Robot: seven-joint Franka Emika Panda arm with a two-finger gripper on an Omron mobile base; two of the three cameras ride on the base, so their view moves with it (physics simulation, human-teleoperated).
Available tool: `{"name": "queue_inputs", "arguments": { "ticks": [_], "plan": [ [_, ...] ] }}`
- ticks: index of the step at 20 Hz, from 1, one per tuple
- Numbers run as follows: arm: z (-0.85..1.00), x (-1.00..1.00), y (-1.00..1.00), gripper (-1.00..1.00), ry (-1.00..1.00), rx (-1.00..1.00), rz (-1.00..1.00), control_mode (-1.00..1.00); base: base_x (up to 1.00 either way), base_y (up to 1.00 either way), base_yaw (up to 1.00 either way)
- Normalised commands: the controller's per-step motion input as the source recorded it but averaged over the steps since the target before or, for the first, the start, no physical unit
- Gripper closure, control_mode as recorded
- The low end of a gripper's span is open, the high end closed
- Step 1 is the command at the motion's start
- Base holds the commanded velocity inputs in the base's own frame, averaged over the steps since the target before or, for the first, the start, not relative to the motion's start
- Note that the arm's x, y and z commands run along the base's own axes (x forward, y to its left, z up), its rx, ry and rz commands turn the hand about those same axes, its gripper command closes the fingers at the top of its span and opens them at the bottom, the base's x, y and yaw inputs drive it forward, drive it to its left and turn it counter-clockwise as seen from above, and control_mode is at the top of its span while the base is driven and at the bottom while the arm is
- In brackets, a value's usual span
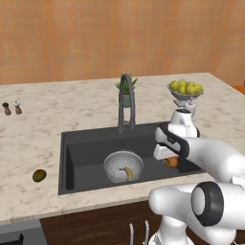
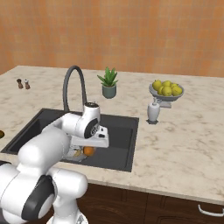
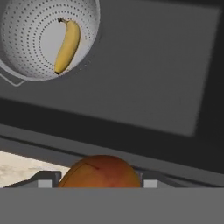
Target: Put the colander in the sink, put the mango, peach, banana in the colander, and turn on the sink faucet and pour water over the colander.
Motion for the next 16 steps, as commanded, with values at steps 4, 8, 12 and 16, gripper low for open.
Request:
{"name": "queue_inputs", "arguments": {
  "ticks": [4,8,12,16],
  "plan": [
    [0.00,0.09,0.40,1.00,0.00,0.00,0.00,-1.00,0.00,0.00,0.00],
    [0.00,0.05,0.34,1.00,0.00,0.00,0.02,-1.00,0.00,0.00,0.00],
    [-0.01,0.00,0.26,1.00,0.00,0.00,0.03,-1.00,0.00,0.00,0.00],
    [0.00,0.00,0.25,1.00,0.00,0.00,0.03,-1.00,0.00,0.00,0.00]
  ]
}}
